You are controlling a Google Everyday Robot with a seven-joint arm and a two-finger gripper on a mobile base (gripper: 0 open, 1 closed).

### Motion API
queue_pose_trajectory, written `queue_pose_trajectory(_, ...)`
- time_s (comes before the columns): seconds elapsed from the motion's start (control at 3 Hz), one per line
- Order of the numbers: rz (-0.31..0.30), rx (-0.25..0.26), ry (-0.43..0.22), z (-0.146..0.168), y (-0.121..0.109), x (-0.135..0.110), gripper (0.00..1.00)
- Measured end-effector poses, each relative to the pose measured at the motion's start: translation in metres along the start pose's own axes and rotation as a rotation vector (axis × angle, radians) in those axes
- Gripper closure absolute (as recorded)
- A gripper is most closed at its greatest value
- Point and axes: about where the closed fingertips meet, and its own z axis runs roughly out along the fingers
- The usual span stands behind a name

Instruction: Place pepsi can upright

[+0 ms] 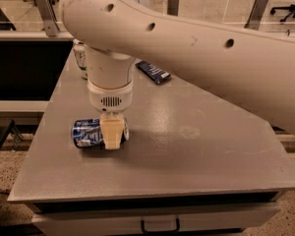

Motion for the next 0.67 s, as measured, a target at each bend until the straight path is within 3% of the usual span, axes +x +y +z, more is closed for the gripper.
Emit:
queue_pose_trajectory(0.33, -0.060, 0.084, -0.015, -0.024, -0.009, 0.012, 0.96)
queue_pose_trajectory(0.67, -0.170, 0.172, -0.028, -0.042, -0.019, 0.022, 1.00)
